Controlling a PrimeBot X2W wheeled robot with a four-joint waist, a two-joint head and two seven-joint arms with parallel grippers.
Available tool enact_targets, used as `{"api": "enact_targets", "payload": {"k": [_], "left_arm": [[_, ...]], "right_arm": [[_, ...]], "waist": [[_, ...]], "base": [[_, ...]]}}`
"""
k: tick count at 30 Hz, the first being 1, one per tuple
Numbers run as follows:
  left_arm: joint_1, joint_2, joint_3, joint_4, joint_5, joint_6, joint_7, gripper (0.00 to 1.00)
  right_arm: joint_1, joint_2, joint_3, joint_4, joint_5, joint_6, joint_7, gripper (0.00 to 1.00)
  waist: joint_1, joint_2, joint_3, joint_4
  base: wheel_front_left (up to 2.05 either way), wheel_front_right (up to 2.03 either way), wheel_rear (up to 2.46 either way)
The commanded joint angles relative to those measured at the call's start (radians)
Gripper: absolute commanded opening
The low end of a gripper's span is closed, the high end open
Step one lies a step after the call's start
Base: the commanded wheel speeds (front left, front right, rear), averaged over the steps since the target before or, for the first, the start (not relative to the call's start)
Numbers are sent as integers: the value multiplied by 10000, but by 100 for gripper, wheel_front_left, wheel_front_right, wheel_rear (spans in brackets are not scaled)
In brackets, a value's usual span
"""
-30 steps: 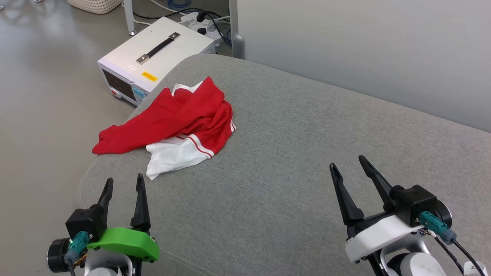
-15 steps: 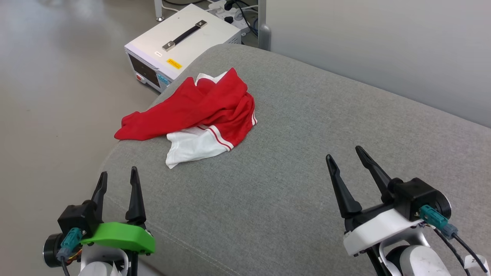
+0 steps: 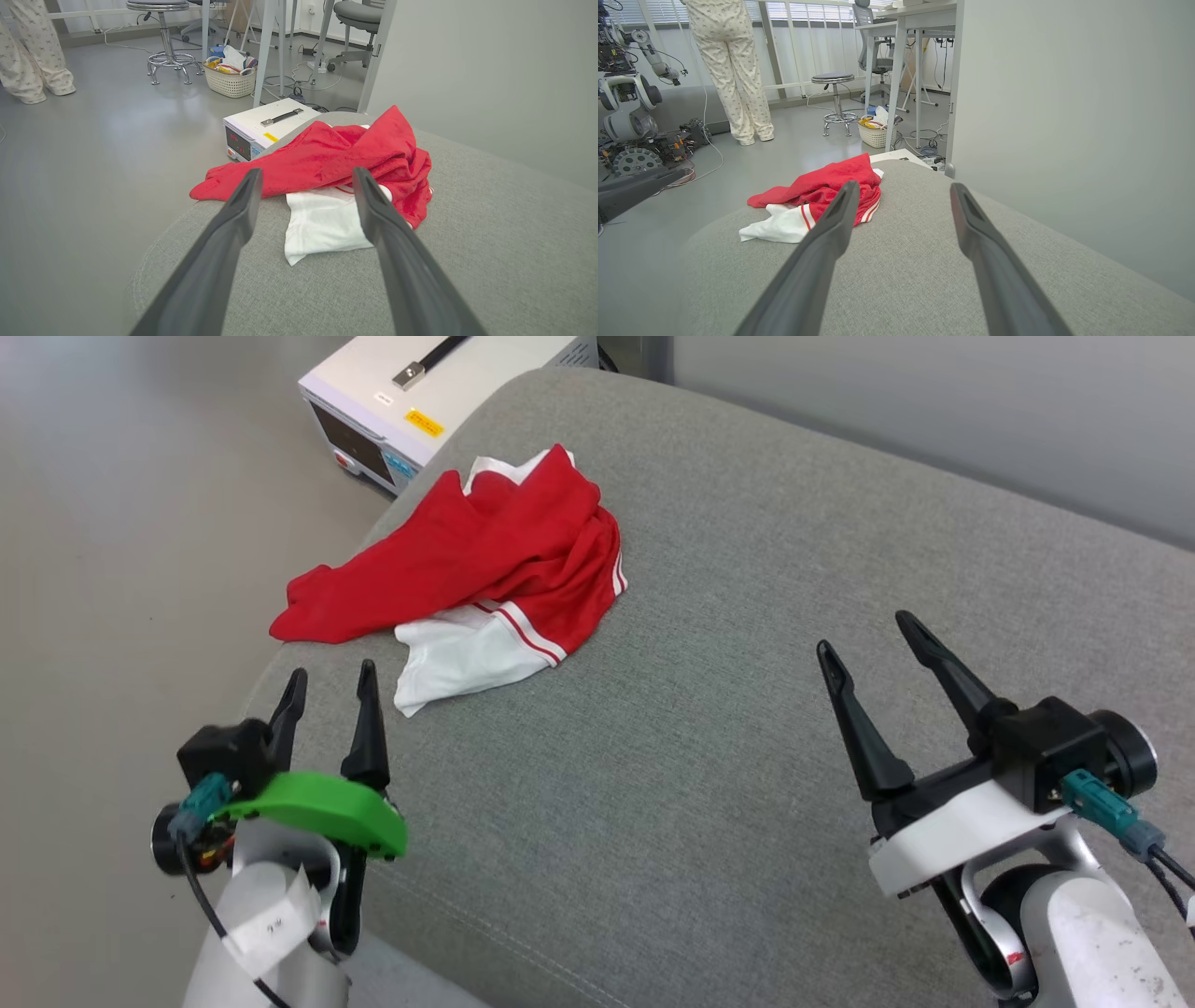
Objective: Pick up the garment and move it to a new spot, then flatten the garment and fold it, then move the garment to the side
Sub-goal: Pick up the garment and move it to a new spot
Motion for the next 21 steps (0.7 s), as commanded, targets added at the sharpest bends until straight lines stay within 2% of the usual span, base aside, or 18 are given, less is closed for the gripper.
{"api": "enact_targets", "payload": {"k": [1, 9, 21], "left_arm": [[-604, 137, -172, 265, -189, -73, 149, 100], [-2798, 1039, -1550, 1627, -1323, -116, 1520, 100], [-5358, 2756, -3812, 3601, -3277, -119, 4011, 100]], "right_arm": [[-266, -129, -34, -170, -91, -7, 119, 100], [-801, -499, -202, -690, -89, -7, 520, 100], [-1271, -551, -256, -910, -53, -7, 554, 100]], "waist": [[-1, 0, 707, -331], [-1, 0, 1860, -1056], [-1, 0, 3143, -1955]], "base": [[0, 0, 0], [0, 0, 0], [0, 0, 0]]}}
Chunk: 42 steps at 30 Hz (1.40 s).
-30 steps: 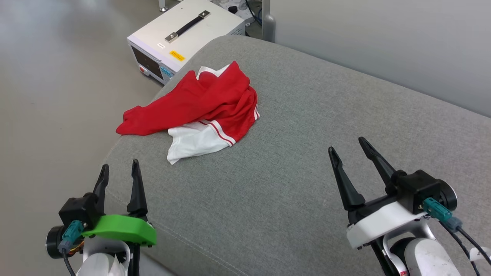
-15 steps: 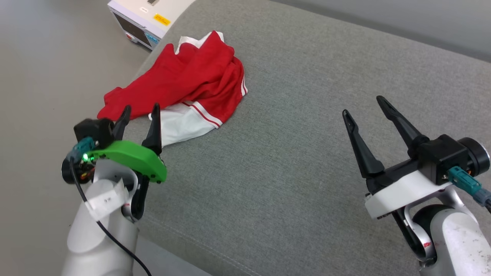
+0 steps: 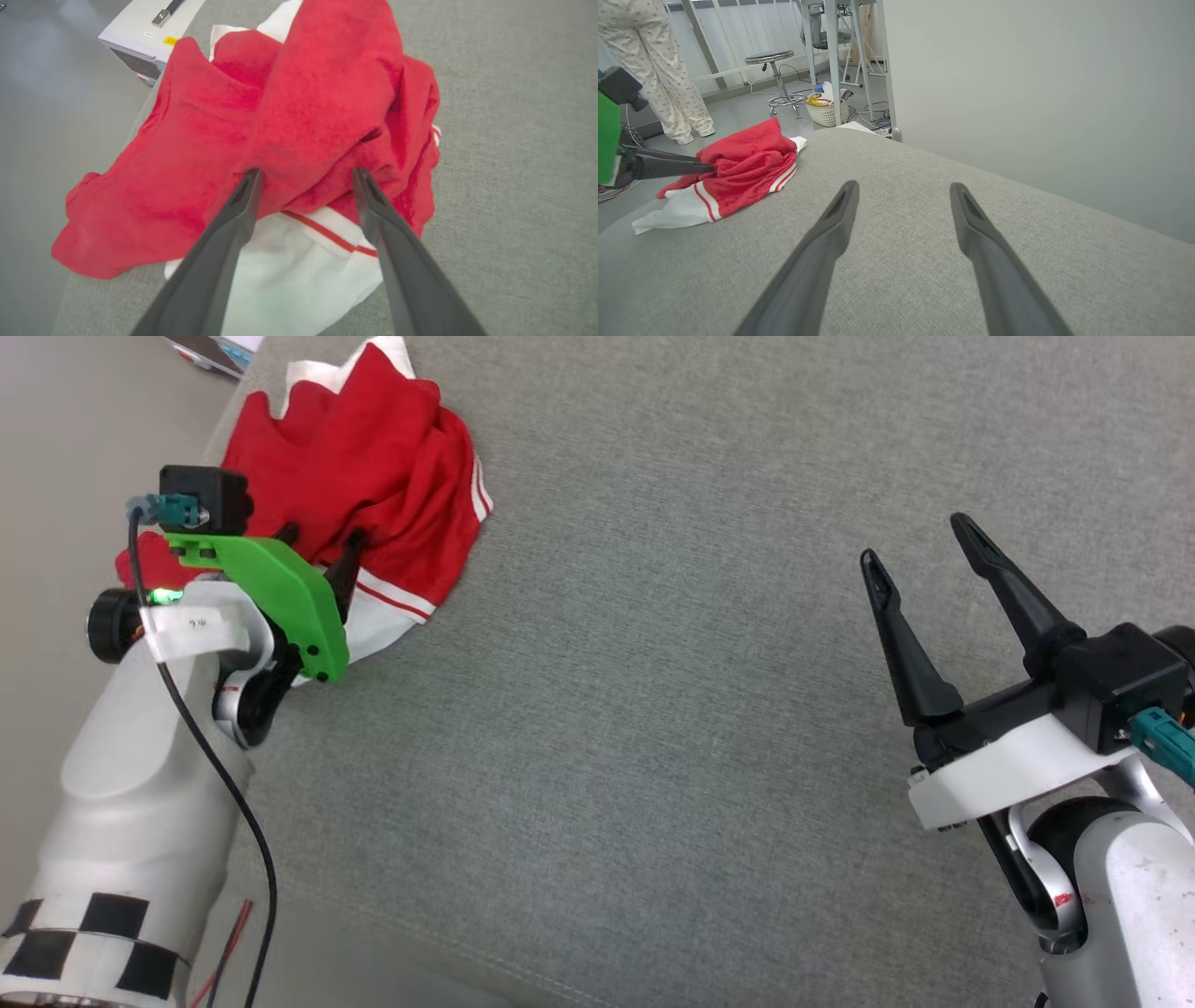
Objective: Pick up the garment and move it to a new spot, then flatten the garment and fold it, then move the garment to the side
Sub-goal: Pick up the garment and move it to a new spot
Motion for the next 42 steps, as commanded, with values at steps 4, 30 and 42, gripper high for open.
{"api": "enact_targets", "payload": {"k": [4, 30, 42], "left_arm": [[-688, 404, -810, 614, -492, -28, 841, 100], [-1485, 895, -2439, 2926, -1219, 436, 3, 0], [-1224, 799, -2332, 2213, -848, 1231, -2805, 0]], "right_arm": [[-300, -33, 20, -31, 26, -7, -60, 100], [89, 409, -117, 790, 329, -7, -757, 100], [1029, 1003, -795, 1220, 415, -7, -1184, 100]], "waist": [[-2, 0, 761, -685], [-2, 0, -912, -910], [-2, 0, -2471, -979]], "base": [[0, 0, 0], [0, 0, 0], [0, 0, 0]]}}
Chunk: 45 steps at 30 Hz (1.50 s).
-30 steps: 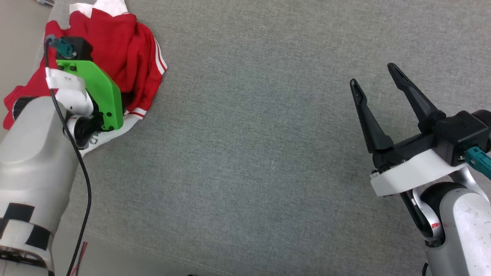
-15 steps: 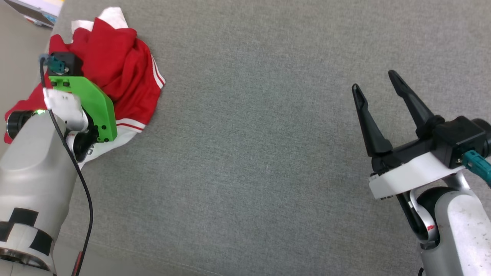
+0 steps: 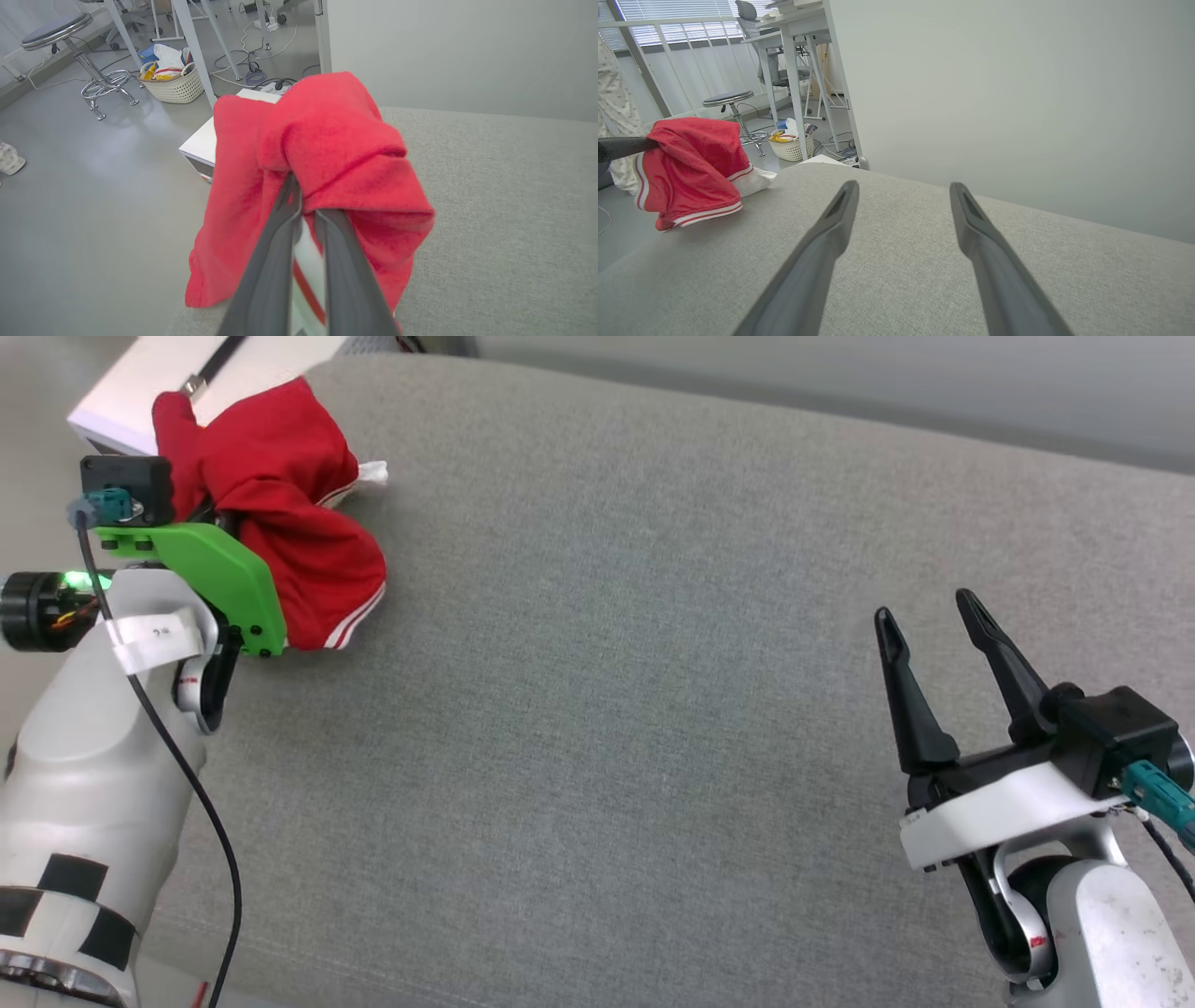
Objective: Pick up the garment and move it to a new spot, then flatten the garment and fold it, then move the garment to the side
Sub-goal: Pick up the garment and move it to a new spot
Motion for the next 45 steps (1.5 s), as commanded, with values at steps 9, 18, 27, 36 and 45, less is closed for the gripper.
{"api": "enact_targets", "payload": {"k": [9, 18, 27, 36, 45], "left_arm": [[864, -348, -400, -2057, 149, 203, 5, 0], [2119, -809, -1227, -4609, 31, 180, 967, 0], [3688, -1419, -2353, -6476, -58, 295, 1657, 0], [4775, -1565, -3157, -7144, -247, 246, 2183, 0], [4812, -1743, -3337, -7247, -75, 288, 1854, 100]], "right_arm": [[559, 227, -477, 92, -3, -7, -151, 100], [767, 309, -748, 26, -38, -7, -157, 100], [1062, 334, -1017, -111, 158, -7, -225, 100], [1028, 337, -1064, -166, 393, -7, -375, 100], [710, 338, -1006, 45, 270, -7, -425, 100]], "waist": [[1, 0, -927, -962], [1, 0, -1009, -2601], [1, 0, -752, -4021], [1, 0, 38, -4192], [1, 0, 84, -3867]], "base": [[0, 0, 0], [0, 0, 0], [0, 0, 0], [0, 0, 0], [0, 0, 0]]}}
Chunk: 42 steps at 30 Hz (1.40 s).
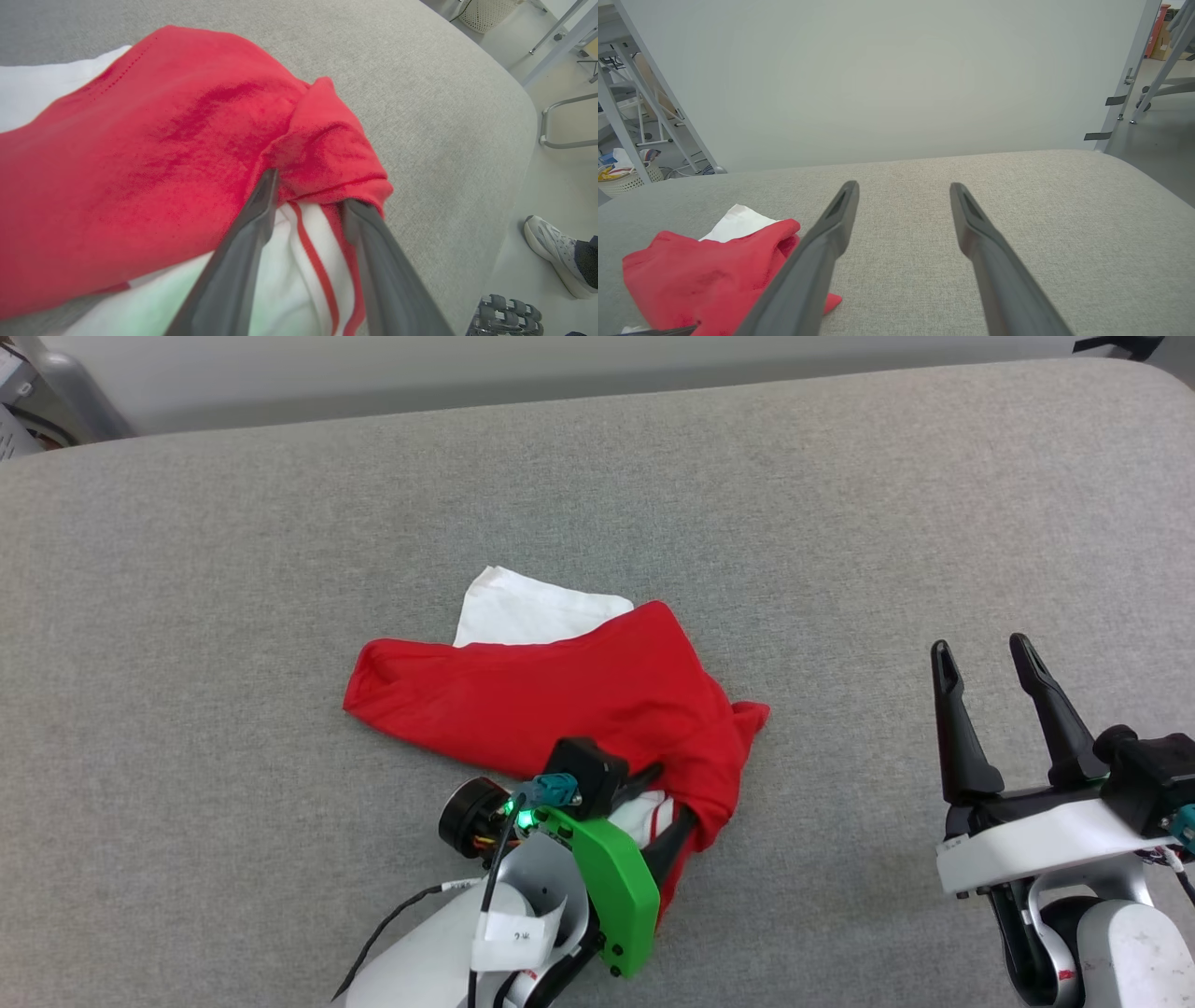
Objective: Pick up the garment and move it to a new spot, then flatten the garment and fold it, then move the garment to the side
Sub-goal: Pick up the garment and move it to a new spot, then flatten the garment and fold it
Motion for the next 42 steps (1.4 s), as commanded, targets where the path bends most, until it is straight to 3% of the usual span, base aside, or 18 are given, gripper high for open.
{"api": "enact_targets", "payload": {"k": [1, 11, 18, 32, 42], "left_arm": [[85, -32, 9, -55, 137, 85, -252, 100], [355, -102, 693, -593, 524, 786, -2264, 100], [733, 147, 1529, -813, 570, 1454, -3221, 100], [2254, 867, 4268, -1330, 769, 2421, -3597, 100], [3631, 1344, 5341, -1703, 1208, 2612, -3601, 100]], "right_arm": [[-132, -6, 17, 43, -75, -7, -56, 100], [199, -5, 38, 163, -292, -7, 238, 100], [483, -5, 31, 89, -324, -7, 488, 100], [875, -5, 121, 142, -299, -7, 787, 100], [1070, -5, 71, 225, -175, -7, 897, 100]], "waist": [[0, -1, -188, 131], [0, -1, -1170, 632], [0, -1, -1590, 979], [0, -1, -2008, 1242], [0, -1, -2297, 1251]], "base": [[0, 0, 0], [0, 0, 0], [0, 0, 0], [0, 0, 0], [0, 0, 0]]}}
